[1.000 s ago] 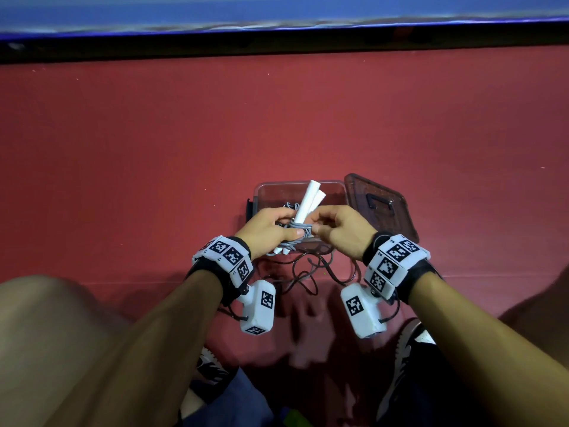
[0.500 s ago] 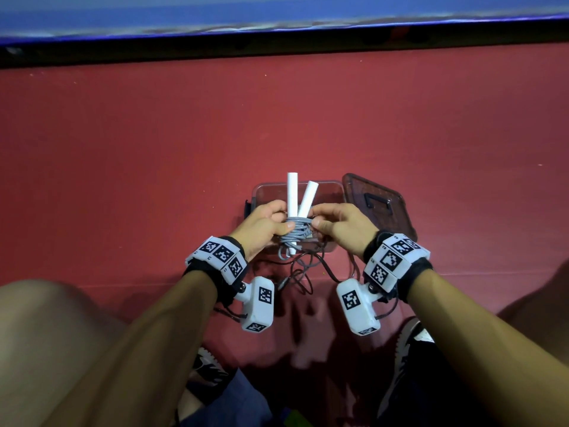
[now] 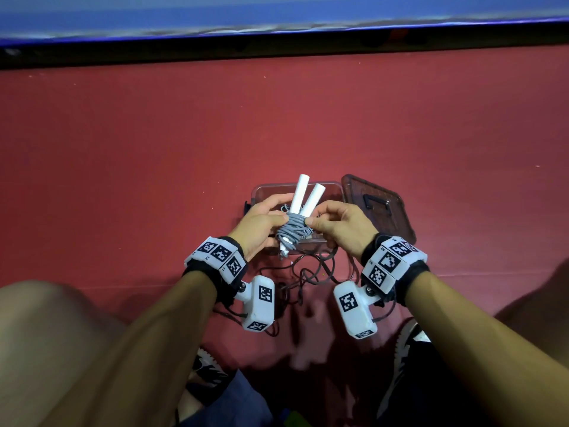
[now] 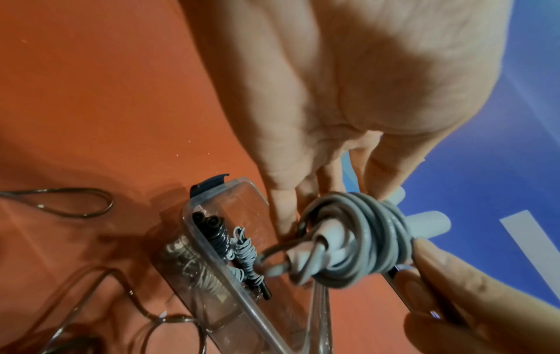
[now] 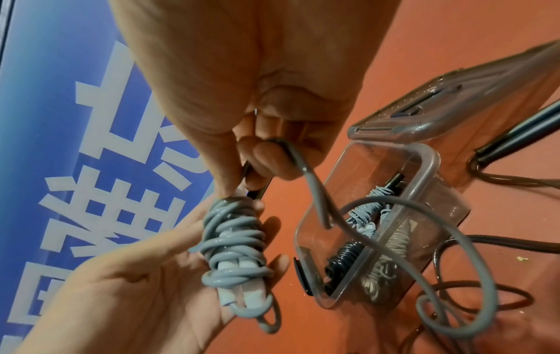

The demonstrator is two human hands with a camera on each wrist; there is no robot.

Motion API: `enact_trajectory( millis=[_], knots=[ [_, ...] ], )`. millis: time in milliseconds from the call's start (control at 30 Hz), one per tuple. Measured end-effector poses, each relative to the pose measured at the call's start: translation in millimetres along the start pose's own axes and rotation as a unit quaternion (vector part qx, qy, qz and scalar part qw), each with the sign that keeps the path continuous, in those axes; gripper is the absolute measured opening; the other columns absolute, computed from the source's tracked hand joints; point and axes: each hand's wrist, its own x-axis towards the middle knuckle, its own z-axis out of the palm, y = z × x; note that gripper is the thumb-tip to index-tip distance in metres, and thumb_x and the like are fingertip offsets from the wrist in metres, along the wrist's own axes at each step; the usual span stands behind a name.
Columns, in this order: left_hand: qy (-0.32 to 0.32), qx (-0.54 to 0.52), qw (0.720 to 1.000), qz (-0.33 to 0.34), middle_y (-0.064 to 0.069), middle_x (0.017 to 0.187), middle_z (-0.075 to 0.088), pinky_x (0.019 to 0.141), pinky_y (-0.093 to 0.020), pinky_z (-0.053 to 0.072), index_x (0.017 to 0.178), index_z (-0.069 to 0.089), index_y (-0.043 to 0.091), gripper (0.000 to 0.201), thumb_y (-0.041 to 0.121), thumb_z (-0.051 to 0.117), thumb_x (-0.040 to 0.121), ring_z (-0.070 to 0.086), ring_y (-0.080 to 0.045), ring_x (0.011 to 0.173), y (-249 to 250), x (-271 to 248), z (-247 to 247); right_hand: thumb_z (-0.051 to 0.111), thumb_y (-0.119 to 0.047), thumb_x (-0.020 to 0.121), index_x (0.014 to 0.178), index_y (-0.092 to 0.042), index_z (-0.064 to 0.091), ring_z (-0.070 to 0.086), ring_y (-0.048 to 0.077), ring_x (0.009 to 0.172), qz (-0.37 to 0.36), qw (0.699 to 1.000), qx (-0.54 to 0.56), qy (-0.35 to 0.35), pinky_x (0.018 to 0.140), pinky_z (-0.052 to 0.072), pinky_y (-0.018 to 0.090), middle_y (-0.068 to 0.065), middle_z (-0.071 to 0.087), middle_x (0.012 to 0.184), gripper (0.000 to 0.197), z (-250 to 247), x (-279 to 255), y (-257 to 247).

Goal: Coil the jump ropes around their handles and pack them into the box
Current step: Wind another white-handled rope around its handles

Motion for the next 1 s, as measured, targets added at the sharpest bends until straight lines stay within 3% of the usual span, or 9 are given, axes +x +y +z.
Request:
enact_trajectory(
  millis=[133, 200, 333, 467, 600, 667, 767, 833, 1000],
  knots=[
    [-0.022, 0.054, 0.998, 0.008, -0.009, 0.123, 0.072, 0.095, -0.049, 0.050, 0.134, 0.062, 0.039, 0.059, 0.016, 0.064, 0.080, 0.062, -0.028, 0.100, -0.3, 0.7, 3.6, 0.077, -0.009, 0.085, 0.081, -0.005, 0.062, 0.039, 0.013, 0.040, 0.001, 1.000, 0.009, 0.003, 0.045, 0.038, 0.026, 0.013, 0.051, 0.065, 0.016, 4.2, 2.5, 5.4],
    [-0.038, 0.094, 0.995, 0.026, -0.003, 0.121, 0.073, 0.105, -0.043, 0.050, 0.135, 0.059, 0.046, 0.069, 0.023, 0.076, 0.072, 0.069, -0.025, 0.109, -4.4, -0.1, 3.8, 0.078, -0.013, 0.084, 0.079, -0.008, 0.062, 0.041, 0.013, 0.044, -0.008, 1.000, -0.016, 0.005, 0.049, 0.037, 0.028, 0.008, 0.054, 0.063, 0.018, 5.6, 4.9, 8.2],
    [-0.039, 0.130, 0.989, 0.050, 0.001, 0.121, 0.073, 0.102, -0.045, 0.054, 0.142, 0.051, 0.047, 0.084, 0.015, 0.086, 0.073, 0.073, -0.024, 0.106, -13.4, 2.6, -0.2, 0.072, -0.024, 0.088, 0.075, -0.022, 0.063, 0.047, 0.011, 0.052, -0.031, 0.996, -0.083, -0.006, 0.060, 0.041, 0.032, 0.001, 0.060, 0.066, 0.016, 3.9, 8.2, 10.1],
    [-0.033, 0.127, 0.990, 0.059, -0.001, 0.117, 0.075, 0.099, -0.037, 0.055, 0.133, 0.055, 0.049, 0.073, 0.009, 0.082, 0.078, 0.072, -0.024, 0.106, -13.9, 3.2, -3.9, 0.062, -0.011, 0.094, 0.082, -0.020, 0.063, 0.050, 0.019, 0.062, -0.047, 0.992, -0.107, -0.048, 0.063, 0.044, 0.035, 0.005, 0.059, 0.070, 0.015, -0.6, 5.7, 3.5],
    [-0.012, 0.111, 0.993, 0.023, -0.004, 0.113, 0.073, 0.089, -0.032, 0.057, 0.128, 0.062, 0.021, 0.045, 0.008, 0.076, 0.088, 0.072, -0.020, 0.102, -13.0, 5.5, -2.5, 0.057, -0.003, 0.096, 0.090, -0.012, 0.064, 0.052, 0.021, 0.066, -0.048, 0.990, -0.116, -0.062, 0.066, 0.046, 0.035, 0.010, 0.058, 0.075, 0.013, -3.9, 7.0, 2.0],
    [-0.006, 0.110, 0.994, -0.001, -0.006, 0.116, 0.070, 0.084, -0.029, 0.052, 0.127, 0.062, 0.016, 0.040, 0.014, 0.075, 0.090, 0.070, -0.020, 0.102, -15.6, 7.5, -3.0, 0.059, -0.008, 0.096, 0.090, -0.012, 0.065, 0.052, 0.020, 0.065, -0.042, 0.989, -0.131, -0.056, 0.067, 0.046, 0.034, 0.009, 0.059, 0.074, 0.010, -4.5, 8.4, 5.8],
    [-0.006, 0.076, 0.997, -0.028, -0.009, 0.125, 0.068, 0.102, -0.047, 0.048, 0.122, 0.066, 0.023, 0.049, 0.026, 0.080, 0.075, 0.066, -0.025, 0.114, -15.0, 5.0, -2.4, 0.063, -0.019, 0.097, 0.096, -0.014, 0.070, 0.052, 0.019, 0.063, -0.015, 0.988, -0.134, -0.068, 0.065, 0.047, 0.034, 0.007, 0.060, 0.073, 0.009, -3.6, 6.5, 8.6],
    [-0.012, 0.054, 0.998, -0.041, -0.009, 0.128, 0.068, 0.111, -0.058, 0.041, 0.128, 0.065, 0.023, 0.061, 0.031, 0.077, 0.068, 0.063, -0.028, 0.121, -14.7, 3.5, -1.7, 0.063, -0.024, 0.098, 0.099, -0.006, 0.069, 0.051, 0.020, 0.061, 0.020, 0.992, -0.100, -0.077, 0.062, 0.047, 0.033, 0.008, 0.057, 0.070, 0.019, -2.1, 4.4, 7.4],
    [-0.029, 0.042, 0.998, -0.026, -0.011, 0.125, 0.071, 0.116, -0.051, 0.039, 0.135, 0.063, 0.009, 0.059, 0.026, 0.069, 0.079, 0.062, -0.029, 0.124, -14.2, 2.4, 1.3, 0.064, -0.025, 0.097, 0.094, 0.001, 0.069, 0.050, 0.023, 0.058, 0.025, 0.996, -0.055, -0.065, 0.059, 0.046, 0.034, 0.008, 0.055, 0.065, 0.026, -3.0, 1.2, 0.8]
  ],
)
